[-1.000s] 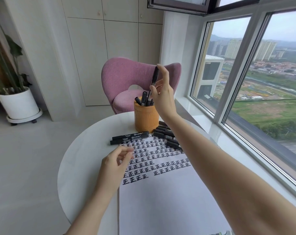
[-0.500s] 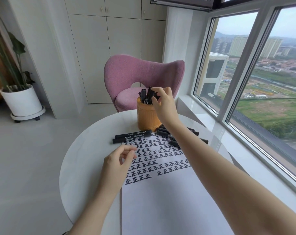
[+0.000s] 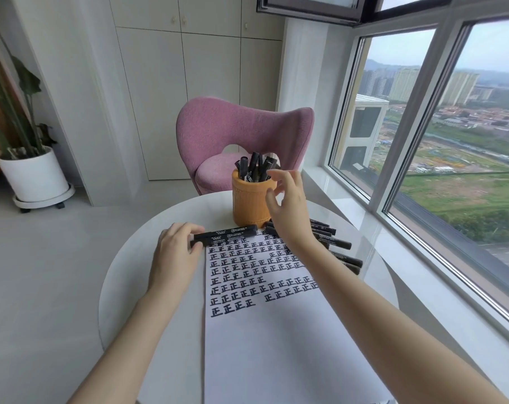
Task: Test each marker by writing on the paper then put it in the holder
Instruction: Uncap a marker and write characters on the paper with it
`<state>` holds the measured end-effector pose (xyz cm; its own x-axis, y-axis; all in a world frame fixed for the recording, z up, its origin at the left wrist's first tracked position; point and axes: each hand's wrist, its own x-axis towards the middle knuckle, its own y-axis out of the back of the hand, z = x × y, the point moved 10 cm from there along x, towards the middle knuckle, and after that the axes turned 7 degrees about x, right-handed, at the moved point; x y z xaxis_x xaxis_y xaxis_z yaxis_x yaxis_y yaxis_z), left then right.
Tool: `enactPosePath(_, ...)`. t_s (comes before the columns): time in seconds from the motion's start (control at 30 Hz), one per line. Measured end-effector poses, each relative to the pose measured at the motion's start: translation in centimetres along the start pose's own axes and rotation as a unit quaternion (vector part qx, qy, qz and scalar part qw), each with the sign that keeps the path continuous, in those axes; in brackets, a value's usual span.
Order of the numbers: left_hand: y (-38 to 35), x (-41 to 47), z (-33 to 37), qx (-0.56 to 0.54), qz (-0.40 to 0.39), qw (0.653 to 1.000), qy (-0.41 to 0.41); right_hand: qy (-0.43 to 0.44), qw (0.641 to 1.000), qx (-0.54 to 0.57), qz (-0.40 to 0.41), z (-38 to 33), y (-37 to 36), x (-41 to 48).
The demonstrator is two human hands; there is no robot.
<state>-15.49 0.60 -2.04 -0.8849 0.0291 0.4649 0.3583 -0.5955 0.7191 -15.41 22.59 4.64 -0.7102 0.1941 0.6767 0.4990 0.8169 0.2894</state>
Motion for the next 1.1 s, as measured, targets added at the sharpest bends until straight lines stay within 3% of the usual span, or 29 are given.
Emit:
enactPosePath(0.17, -0.9, 0.8, -0.8, 0.053, -0.024, 0.998, 0.002, -0.033, 0.999, 0.025, -0.036, -0.3, 0.0, -1.8)
enactPosePath(0.5, -2.0, 0.5, -1.0, 0.011, -0.058, 0.998, 0.002, -0.107, 0.99, 0.065, -0.064, 0.7, 0.6, -5.7)
enactPosePath(0.63, -0.9, 0.0, -0.6, 0.003, -0.035, 0.999, -0.001, -0.148, 0.983, 0.063, -0.086, 0.8, 0.1, -7.1)
enactPosePath(0.73, 1.2, -0.8, 0.6, -0.035, 0.004, 0.999, -0.004, -0.208, 0.962, 0.092, -0.15, 0.5, -1.2, -8.6)
enactPosePath(0.83, 3.1, -2.5, 3.0, -0.092, 0.007, 0.995, -0.03, -0.289, 0.916, 0.188, -0.206, -0.4, -3.1, -10.7)
enactPosePath(0.93, 3.5, -4.7, 5.0, -0.12, -0.027, 0.991, -0.059, -0.306, 0.896, 0.265, -0.18, -2.0, -3.4, -11.5)
enactPosePath(1.1, 2.5, -6.9, 5.4, -0.148, -0.098, 0.982, -0.063, -0.25, 0.912, 0.297, -0.131, -4.2, -2.7, -11.6)
